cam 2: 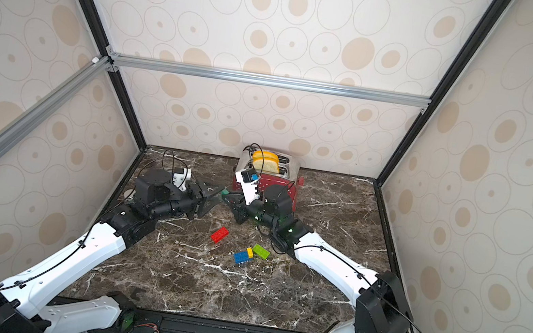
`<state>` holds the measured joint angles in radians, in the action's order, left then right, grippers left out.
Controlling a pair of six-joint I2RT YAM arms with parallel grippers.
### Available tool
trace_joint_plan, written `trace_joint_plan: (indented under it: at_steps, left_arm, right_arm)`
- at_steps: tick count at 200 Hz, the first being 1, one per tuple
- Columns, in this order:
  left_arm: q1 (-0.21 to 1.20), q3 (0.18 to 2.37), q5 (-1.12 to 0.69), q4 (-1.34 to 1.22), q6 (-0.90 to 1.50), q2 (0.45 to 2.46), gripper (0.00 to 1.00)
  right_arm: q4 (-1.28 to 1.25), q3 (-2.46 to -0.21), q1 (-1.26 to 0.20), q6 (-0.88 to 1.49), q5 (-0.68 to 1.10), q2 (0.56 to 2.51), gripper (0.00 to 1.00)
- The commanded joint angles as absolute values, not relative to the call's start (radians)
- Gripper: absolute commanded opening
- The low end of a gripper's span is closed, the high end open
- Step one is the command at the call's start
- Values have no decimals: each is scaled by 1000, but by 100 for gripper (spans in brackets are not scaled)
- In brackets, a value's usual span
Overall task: Assemble the number 5 with lego
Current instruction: Pick up the lego brick from the center of the board, then adjust the lego brick at the center of the board.
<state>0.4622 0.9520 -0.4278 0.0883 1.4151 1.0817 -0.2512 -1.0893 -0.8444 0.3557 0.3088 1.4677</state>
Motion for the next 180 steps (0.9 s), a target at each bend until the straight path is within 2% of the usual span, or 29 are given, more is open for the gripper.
trace_joint_plan:
  at_steps: [1, 47, 100, 180]
  left_arm:
    - [440, 978, -419, 215, 1290, 1046, 60]
    - [414, 1005, -342, 513, 1029, 1025, 60]
    - [414, 1016, -236, 701, 806, 1074, 57]
    - [415, 941, -250, 691, 677, 1183, 52]
  right_arm:
    - [-103, -1101, -820, 347, 288, 1417, 11]
    - [136, -1068, -771, 319, 276, 1327, 11]
    - [364, -1059, -718, 288, 288, 1293, 11]
    - [494, -1017, -698, 308, 298, 1334, 11]
